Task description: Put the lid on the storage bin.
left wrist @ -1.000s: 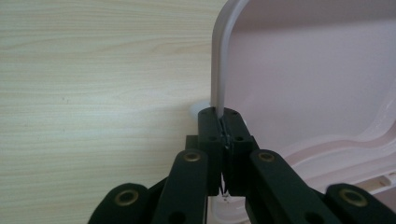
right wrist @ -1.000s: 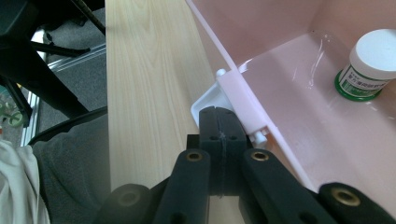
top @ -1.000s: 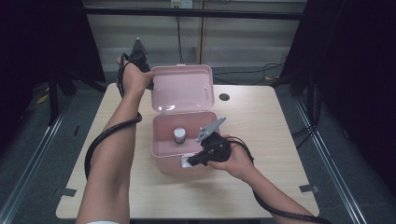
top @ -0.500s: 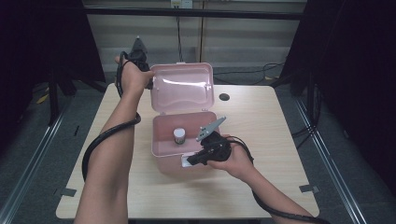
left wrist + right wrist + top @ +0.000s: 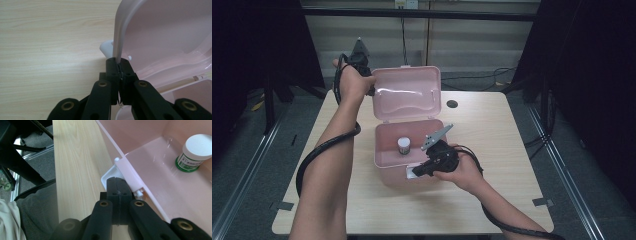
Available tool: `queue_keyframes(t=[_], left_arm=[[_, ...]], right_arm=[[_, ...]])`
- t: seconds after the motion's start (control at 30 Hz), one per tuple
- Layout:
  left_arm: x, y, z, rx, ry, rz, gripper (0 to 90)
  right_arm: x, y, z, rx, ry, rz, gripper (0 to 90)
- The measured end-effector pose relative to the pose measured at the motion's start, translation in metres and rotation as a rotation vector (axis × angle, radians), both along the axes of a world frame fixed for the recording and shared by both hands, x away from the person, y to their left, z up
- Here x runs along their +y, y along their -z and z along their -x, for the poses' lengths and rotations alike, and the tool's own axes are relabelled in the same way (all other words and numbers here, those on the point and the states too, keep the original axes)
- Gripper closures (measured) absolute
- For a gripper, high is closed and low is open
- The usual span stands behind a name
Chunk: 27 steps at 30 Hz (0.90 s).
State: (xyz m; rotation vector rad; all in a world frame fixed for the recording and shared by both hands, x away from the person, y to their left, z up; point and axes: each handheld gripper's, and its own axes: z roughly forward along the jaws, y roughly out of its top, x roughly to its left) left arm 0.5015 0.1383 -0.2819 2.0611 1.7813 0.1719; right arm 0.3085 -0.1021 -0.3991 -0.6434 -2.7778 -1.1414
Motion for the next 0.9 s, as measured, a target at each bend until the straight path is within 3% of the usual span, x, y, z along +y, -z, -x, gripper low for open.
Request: queue_keyframes(t=[0.9], left_arm=[[0.0, -0.01, 0.015, 0.012, 0.018, -0.011, 87.9]], right_arm=[[0.002, -0.002, 0.0, 0.003, 0.015, 0.012, 90.0]])
